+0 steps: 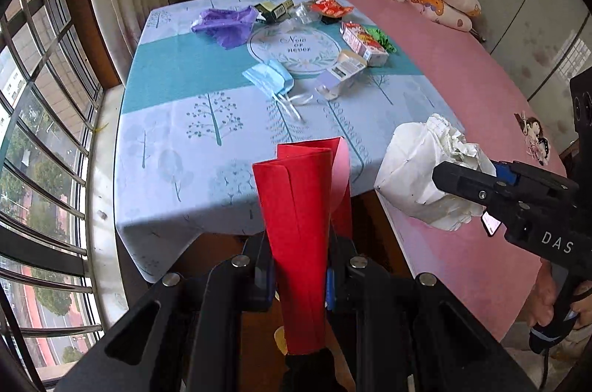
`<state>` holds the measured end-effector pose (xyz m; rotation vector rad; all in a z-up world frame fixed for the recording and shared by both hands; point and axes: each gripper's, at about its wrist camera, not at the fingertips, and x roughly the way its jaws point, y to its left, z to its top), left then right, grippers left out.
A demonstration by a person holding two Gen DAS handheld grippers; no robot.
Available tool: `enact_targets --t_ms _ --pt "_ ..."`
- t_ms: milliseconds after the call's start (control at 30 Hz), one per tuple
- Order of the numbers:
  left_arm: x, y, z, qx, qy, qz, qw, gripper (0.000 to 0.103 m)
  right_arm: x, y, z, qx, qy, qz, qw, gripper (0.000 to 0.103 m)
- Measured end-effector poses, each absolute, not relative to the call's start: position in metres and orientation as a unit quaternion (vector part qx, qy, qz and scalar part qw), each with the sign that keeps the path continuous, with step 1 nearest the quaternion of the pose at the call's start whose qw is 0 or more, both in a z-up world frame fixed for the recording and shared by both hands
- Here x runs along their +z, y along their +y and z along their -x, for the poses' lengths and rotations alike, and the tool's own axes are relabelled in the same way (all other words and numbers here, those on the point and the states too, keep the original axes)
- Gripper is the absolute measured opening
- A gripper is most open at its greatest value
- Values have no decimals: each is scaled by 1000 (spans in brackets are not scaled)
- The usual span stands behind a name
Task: Collect trash
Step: 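Carry the red paper and white tissue down over the bin, then open both grippers to drop the red paper and tissue into the bin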
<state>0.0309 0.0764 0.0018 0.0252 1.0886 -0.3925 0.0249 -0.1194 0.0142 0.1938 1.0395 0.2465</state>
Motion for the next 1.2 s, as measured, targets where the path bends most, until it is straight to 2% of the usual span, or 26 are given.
enact_targets --t_ms 267,667,833,900,967,1000,1067,1133,1200 --pt "-82 53 -22 -188 583 -29 790 17 -81 -126 -6 86 562 -119 814 38" --pt "-278 8 -38 -168 662 -47 729 18 -279 -152 3 27 624 -139 769 39" --pt "-346 -8 -49 -164 663 -50 729 23 -348 -156 4 23 629 -143 764 39" --pt "-368 -13 -50 -161 660 -56 732 30 -371 -157 5 21 631 -145 762 39" --pt "-384 -17 -51 -160 657 -66 734 48 -387 -159 4 19 633 -150 760 39" --pt "-390 -19 -52 -157 655 -71 736 62 -395 -160 4 17 635 -152 758 39" --pt "-403 -19 -48 -152 653 -79 738 70 -407 -162 3 13 636 -158 755 39" --pt "-410 -17 -50 -148 657 -79 735 83 -415 -164 2 8 636 -165 754 40" --pt "-411 -13 -51 -141 655 -77 739 87 -419 -165 2 6 634 -170 754 41"
